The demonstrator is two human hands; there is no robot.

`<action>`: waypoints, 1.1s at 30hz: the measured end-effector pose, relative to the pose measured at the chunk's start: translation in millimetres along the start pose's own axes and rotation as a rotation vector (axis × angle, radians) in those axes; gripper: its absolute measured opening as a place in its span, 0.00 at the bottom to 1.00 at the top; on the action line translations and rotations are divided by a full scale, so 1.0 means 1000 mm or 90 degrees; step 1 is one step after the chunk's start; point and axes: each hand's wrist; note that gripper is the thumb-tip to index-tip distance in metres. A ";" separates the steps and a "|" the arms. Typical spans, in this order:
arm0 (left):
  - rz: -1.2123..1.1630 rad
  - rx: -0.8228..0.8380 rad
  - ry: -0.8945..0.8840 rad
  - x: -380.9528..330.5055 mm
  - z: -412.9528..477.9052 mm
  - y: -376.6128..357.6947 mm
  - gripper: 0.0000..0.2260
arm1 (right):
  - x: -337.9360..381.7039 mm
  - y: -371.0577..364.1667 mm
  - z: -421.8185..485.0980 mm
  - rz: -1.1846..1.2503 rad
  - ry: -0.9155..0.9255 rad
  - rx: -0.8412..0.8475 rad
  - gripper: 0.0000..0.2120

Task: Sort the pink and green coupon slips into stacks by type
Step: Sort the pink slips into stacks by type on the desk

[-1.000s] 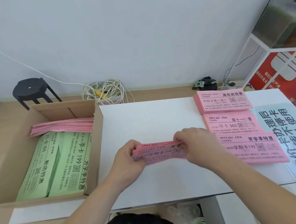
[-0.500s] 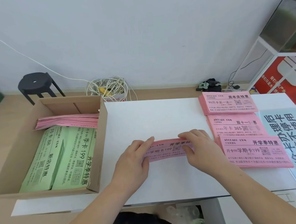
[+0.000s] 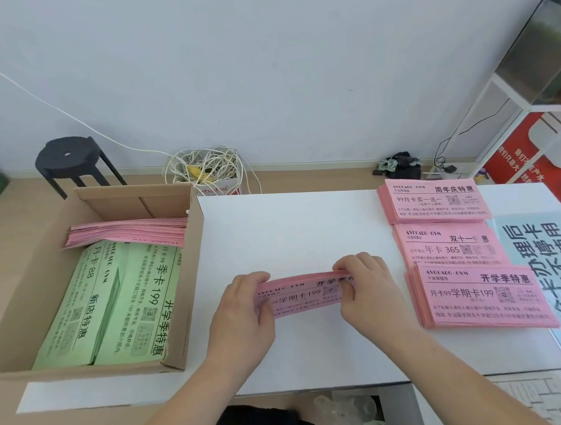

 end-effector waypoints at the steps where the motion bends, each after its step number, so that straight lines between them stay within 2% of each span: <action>1: -0.022 0.005 0.022 0.001 -0.001 0.000 0.20 | 0.000 -0.001 0.000 -0.006 0.010 0.005 0.16; 9: -0.216 0.035 0.191 -0.008 0.006 -0.003 0.25 | -0.014 -0.003 0.009 -0.123 0.090 -0.048 0.18; 11: -0.210 0.045 0.236 -0.005 0.012 -0.003 0.25 | -0.016 -0.003 0.015 -0.137 0.074 0.020 0.18; 13: -0.169 0.068 0.259 -0.001 0.019 -0.005 0.24 | -0.016 -0.010 0.017 -0.145 0.024 0.133 0.19; 16: -0.110 0.093 0.262 0.002 0.031 -0.009 0.22 | -0.012 -0.022 0.016 -0.178 -0.010 0.252 0.26; 18: -0.094 0.090 0.255 -0.002 0.042 -0.009 0.22 | -0.001 -0.028 0.013 -0.173 0.038 0.288 0.36; 20: -0.079 0.091 0.233 -0.006 0.052 -0.010 0.23 | 0.009 -0.033 0.013 -0.161 0.074 0.321 0.41; 24: -0.053 0.067 0.224 -0.005 0.059 -0.009 0.25 | 0.018 -0.037 0.015 -0.132 0.051 0.330 0.40; 27: -0.027 0.064 0.203 0.002 0.043 -0.004 0.20 | 0.018 -0.038 0.016 -0.125 0.044 0.331 0.39; 31: -0.028 0.072 0.213 0.017 0.018 -0.002 0.21 | 0.019 -0.052 0.012 -0.218 0.075 0.274 0.40; 33: -0.073 0.061 0.240 0.015 0.018 -0.004 0.20 | 0.027 -0.054 0.014 -0.264 0.076 0.303 0.39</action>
Point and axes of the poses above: each hand's wrist, its own z-axis towards the middle knuckle, its own y-axis out of the back of the hand, x = y × z, and after that the axes turned 11 degrees about y, right-handed
